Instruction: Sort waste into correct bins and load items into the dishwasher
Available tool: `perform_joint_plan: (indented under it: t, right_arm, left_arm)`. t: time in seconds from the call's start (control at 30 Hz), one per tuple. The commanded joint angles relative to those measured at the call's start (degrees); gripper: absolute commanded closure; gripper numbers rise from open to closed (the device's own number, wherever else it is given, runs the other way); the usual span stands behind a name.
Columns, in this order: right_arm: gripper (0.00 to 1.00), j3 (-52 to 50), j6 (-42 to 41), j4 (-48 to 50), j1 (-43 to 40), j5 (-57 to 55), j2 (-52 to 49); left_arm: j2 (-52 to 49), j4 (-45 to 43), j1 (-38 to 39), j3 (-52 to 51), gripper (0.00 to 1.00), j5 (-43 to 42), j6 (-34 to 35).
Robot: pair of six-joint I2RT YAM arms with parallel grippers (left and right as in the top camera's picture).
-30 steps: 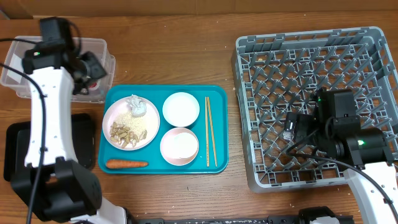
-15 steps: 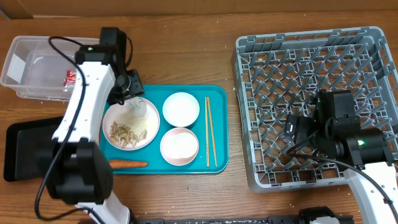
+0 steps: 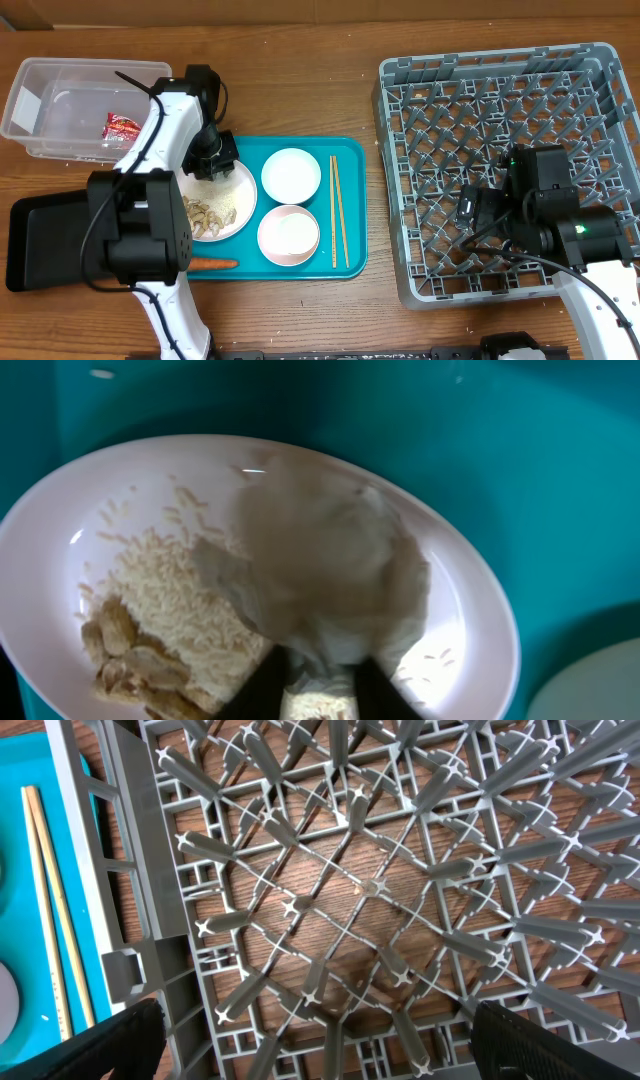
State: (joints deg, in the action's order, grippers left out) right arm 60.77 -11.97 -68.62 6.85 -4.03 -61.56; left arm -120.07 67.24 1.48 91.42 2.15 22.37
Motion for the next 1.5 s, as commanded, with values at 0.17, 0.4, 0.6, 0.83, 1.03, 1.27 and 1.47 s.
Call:
perform_joint_plan:
  t: [0.17, 0.4, 0.6, 0.83, 1.03, 1.27, 1.47]
  right_arm:
    - [0.00, 1.8, 0.0, 0.1, 0.2, -0.7, 0.1]
    - [0.00, 1.8, 0.0, 0.1, 0.2, -0.7, 0.1]
    - [0.00, 1.8, 0.0, 0.1, 0.2, -1.1, 0.1]
    - [0.00, 1.8, 0.0, 0.6, 0.2, -1.1, 0.1]
    - [0.00, 1.8, -0.1, 0.6, 0.2, -1.0, 0.1]
    - [0.00, 1.8, -0.1, 0.5, 0.2, -1.0, 0.1]
    - [0.00, 1.8, -0.1, 0.5, 0.2, -1.0, 0.1]
  left_arm:
    - [0.1, 1.7, 0.0, 1.9, 0.96, 1.3, -0.1]
    - [2.8, 10.0, 0.0, 9.6, 0.96, 3.7, -0.1]
    - [9.8, 11.1, -0.4, 14.6, 0.96, 4.5, -1.8]
    - [16.2, 5.5, -5.5, 16.0, 0.96, 9.2, -1.6]
    - [14.5, -2.6, -12.5, 16.0, 0.96, 8.8, -1.3]
    - [9.4, -6.7, -17.1, 16.0, 0.94, 6.6, 0.1]
    - [8.1, -8.9, -17.3, 16.0, 0.54, 6.6, 0.1]
